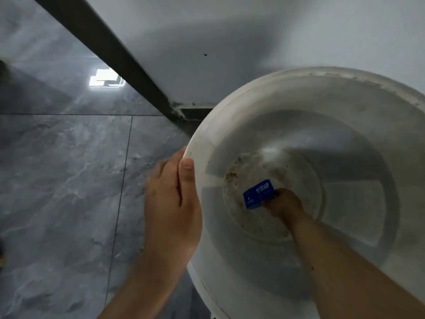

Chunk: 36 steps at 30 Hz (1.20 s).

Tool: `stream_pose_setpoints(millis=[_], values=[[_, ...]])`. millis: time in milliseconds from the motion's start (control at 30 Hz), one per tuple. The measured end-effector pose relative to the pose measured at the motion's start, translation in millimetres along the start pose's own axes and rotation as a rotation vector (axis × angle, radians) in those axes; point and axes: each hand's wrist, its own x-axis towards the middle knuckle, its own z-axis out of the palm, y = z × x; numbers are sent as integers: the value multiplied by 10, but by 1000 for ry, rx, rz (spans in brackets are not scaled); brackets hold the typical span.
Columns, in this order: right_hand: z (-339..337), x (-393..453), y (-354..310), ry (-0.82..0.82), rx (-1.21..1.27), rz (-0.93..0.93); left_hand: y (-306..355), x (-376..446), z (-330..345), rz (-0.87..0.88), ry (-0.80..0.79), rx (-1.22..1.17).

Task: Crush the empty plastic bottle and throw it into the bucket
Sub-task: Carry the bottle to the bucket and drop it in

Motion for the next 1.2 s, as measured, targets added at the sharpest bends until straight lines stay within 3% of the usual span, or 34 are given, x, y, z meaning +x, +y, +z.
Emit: stream_pose_setpoints(millis=[200,533,700,833,1033,1200], values=[[95,195,170,2,-76,59,-53,4,16,-29,21,1],[122,293,187,-140,-186,79,-41,-22,14,-44,38,0],[-44,148,184,-13,-167,44,3,1,11,-23,24,13],[-206,-101,93,-21,-157,8,41,-3,-9,-21,9,27],[-510,-828,-35,-5,-102,65,151,21,-79,-63,-87,42],[-881,-1573,-198,29,-31,43,299,61,-300,-120,-292,128]])
